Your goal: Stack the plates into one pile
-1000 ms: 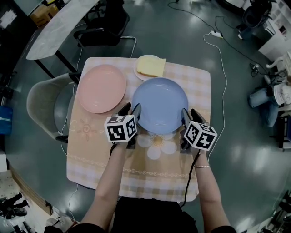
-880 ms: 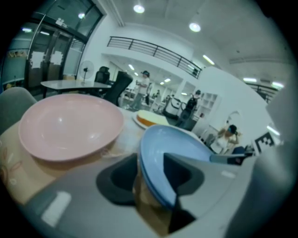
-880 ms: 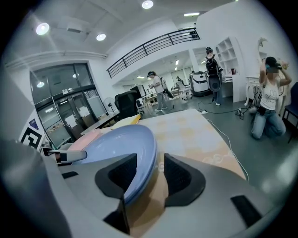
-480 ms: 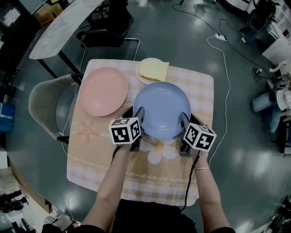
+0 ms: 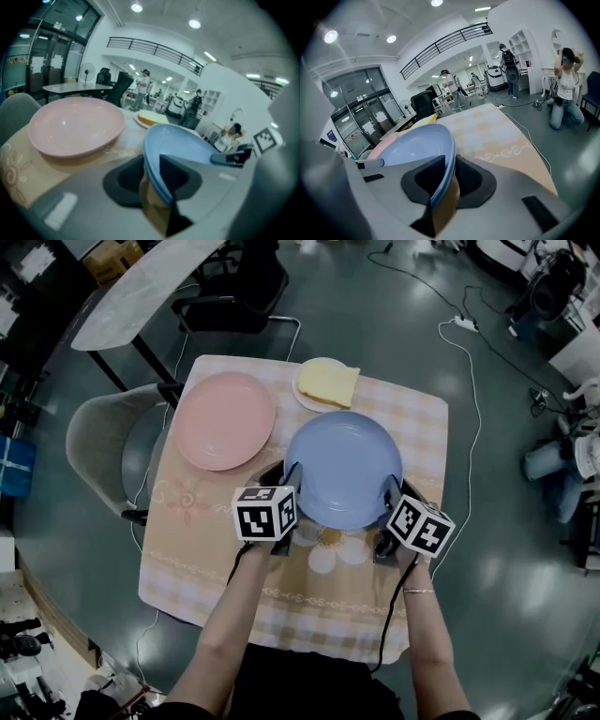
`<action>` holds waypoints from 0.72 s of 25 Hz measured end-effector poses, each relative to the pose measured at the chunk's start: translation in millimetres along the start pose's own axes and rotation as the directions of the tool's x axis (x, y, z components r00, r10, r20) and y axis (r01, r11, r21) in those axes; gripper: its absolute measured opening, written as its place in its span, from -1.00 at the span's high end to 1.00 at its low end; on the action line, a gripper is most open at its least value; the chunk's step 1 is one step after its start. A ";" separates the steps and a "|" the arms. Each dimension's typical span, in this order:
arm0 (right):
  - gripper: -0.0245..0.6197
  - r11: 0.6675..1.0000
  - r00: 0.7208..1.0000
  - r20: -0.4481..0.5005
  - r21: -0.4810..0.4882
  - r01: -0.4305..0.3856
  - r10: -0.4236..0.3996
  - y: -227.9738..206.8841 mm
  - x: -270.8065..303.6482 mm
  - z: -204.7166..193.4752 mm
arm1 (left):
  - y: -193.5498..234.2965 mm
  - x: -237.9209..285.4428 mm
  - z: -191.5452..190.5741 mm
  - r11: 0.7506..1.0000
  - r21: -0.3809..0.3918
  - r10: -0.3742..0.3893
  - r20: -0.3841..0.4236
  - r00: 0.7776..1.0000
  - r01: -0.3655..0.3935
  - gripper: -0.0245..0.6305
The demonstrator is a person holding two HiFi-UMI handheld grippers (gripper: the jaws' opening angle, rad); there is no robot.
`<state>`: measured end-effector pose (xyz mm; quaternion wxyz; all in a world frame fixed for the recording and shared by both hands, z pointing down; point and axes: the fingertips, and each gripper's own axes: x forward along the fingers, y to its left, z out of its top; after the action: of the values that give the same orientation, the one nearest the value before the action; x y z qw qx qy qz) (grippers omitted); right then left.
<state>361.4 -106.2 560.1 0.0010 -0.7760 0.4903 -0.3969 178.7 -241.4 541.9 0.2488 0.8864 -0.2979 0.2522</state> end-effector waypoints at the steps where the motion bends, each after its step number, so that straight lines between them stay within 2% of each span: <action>1: 0.73 1.000 1.000 -0.001 0.001 -0.002 0.002 1.9 -2.9 0.9 | -1.1 -3.5 1.0 1.000 0.000 -0.002 0.005 1.000 0.002 0.59; 9: 0.64 0.997 0.997 0.013 -0.031 -0.071 0.072 30.7 -17.9 8.5 | 6.0 -35.0 12.8 1.000 -0.017 0.024 0.067 0.997 -0.023 0.59; 18: 0.65 0.980 0.985 -0.026 -0.099 -0.172 0.170 95.6 -11.5 1.0 | 53.7 -83.0 20.8 0.992 -0.062 0.118 0.117 0.986 -0.111 0.59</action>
<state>287.0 -147.5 515.0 -0.0083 -0.7266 0.5746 -0.3766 92.1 -257.8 492.6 0.2401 0.8741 -0.3698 0.2039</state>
